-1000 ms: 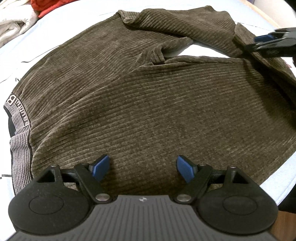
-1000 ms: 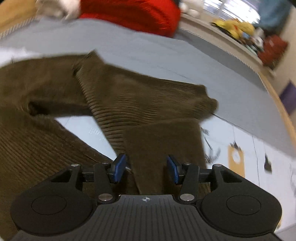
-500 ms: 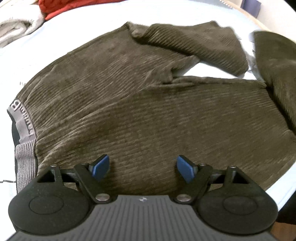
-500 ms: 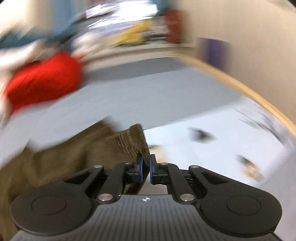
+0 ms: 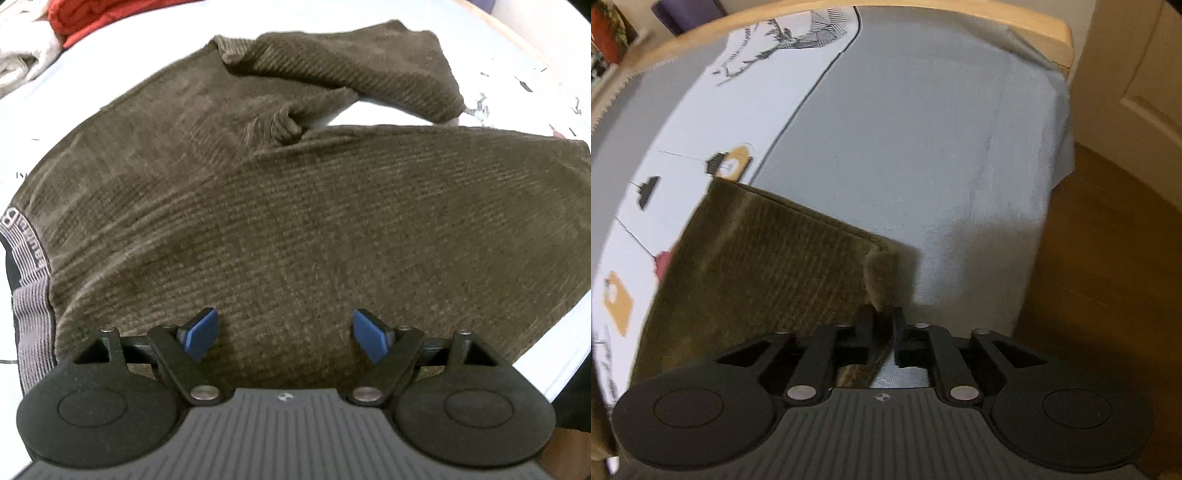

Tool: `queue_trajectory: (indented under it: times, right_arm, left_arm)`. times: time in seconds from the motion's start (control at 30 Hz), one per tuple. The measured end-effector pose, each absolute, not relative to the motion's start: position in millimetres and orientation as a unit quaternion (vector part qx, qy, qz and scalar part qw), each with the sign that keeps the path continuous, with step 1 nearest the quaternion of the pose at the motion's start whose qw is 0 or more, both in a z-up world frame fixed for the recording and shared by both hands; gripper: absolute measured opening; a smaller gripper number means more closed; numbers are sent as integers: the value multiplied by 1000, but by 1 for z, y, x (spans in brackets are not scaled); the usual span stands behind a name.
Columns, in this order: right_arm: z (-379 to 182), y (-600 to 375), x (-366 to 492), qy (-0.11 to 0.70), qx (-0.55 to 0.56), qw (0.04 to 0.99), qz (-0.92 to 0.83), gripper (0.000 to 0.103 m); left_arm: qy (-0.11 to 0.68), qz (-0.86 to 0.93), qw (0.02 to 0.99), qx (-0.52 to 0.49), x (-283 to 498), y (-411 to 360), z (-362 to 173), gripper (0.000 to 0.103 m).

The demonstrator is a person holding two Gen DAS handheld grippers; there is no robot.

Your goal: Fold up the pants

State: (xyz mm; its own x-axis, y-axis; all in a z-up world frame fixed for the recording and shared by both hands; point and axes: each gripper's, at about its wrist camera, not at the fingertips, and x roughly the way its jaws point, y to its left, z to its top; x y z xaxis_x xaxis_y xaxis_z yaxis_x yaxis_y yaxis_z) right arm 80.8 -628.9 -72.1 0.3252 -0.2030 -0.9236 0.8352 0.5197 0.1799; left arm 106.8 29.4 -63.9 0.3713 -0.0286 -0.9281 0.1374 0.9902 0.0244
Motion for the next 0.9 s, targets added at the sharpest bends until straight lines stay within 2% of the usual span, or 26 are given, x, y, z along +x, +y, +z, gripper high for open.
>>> queue_trajectory:
  times: [0.13, 0.27, 0.4, 0.53, 0.57, 0.6, 0.63, 0.7, 0.9]
  right_arm:
    - [-49, -618, 89, 420, 293, 763, -395, 21]
    - [-28, -598, 100, 373, 278, 810, -358, 25]
    - [-11, -560, 124, 351, 240, 864, -271, 45]
    - [10, -495, 139, 351, 144, 908, -179, 46]
    - [17, -478, 138, 351, 130, 914, -153, 46]
    - [26, -460, 135, 351, 117, 921, -126, 46]
    - [31, -441, 133, 349, 104, 926, -100, 46]
    - [36, -399, 124, 355, 76, 930, -46, 46]
    - [24, -297, 83, 399, 46, 914, 53, 46]
  left_arm:
    - [566, -49, 822, 43, 106, 35, -69, 85]
    - [589, -48, 805, 49, 97, 48, -82, 85]
    - [582, -62, 808, 65, 83, 61, -83, 87]
    - [547, -38, 835, 49, 70, 90, -66, 82]
    - [528, -24, 848, 42, 68, 98, -57, 74]
    - [508, -8, 861, 35, 65, 107, -48, 61]
    - [488, 6, 872, 27, 62, 116, -39, 55]
    - [468, 2, 884, 10, 58, 132, -24, 36]
    - [428, -23, 903, 28, 39, 178, 8, 34]
